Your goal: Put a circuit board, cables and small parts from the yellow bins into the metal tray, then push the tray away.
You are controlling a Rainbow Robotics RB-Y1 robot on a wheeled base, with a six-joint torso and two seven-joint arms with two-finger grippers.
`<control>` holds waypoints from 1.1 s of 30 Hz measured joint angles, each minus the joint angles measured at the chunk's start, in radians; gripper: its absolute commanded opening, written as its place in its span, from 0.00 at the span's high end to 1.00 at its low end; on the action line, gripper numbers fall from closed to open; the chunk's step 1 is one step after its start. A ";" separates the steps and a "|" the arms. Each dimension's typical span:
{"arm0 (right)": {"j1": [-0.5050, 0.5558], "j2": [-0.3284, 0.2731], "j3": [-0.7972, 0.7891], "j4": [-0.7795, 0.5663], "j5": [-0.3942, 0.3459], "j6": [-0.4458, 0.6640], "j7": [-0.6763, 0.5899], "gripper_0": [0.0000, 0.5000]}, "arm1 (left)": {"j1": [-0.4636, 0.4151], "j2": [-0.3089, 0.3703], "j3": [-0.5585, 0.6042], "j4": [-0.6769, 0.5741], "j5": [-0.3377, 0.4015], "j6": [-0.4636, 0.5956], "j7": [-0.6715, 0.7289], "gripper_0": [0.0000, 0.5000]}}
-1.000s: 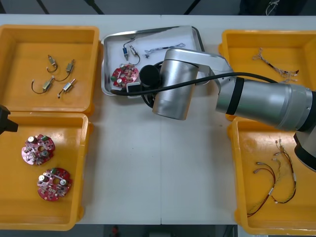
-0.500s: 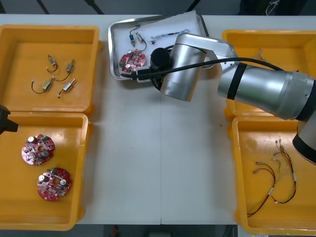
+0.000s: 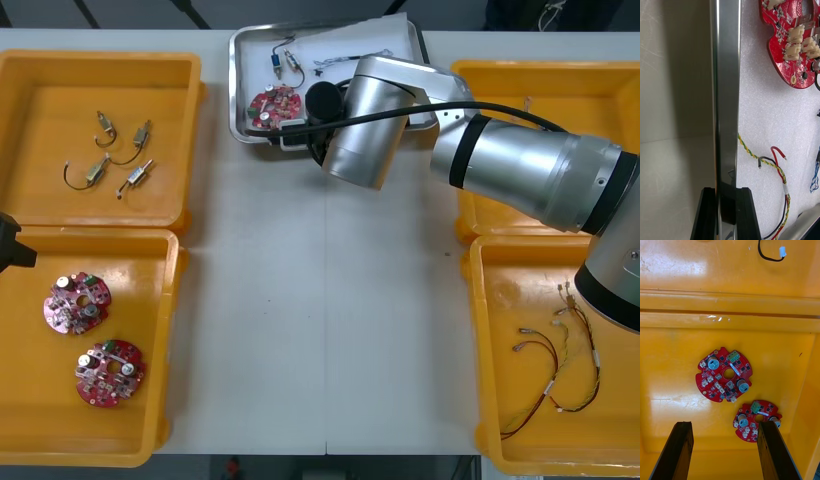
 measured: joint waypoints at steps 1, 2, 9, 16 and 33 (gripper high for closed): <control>0.000 0.001 0.000 0.000 -0.002 0.000 0.000 1.00 | 0.000 0.000 0.000 0.000 0.000 0.000 0.000 0.00; 0.000 0.001 0.000 0.000 -0.007 0.000 0.000 1.00 | 0.000 0.000 0.000 0.000 0.000 0.000 0.000 0.00; -0.001 0.002 0.000 0.000 -0.037 0.004 0.000 0.04 | 0.000 0.000 0.000 0.000 0.000 0.000 0.000 0.00; -0.016 0.001 0.000 -0.038 -0.038 0.111 0.004 0.00 | 0.000 0.000 0.000 0.000 0.000 0.000 0.000 0.00; 0.026 -0.096 -0.215 -0.470 -0.171 0.544 0.005 0.00 | 0.000 0.000 0.000 -0.001 0.000 0.000 0.000 0.00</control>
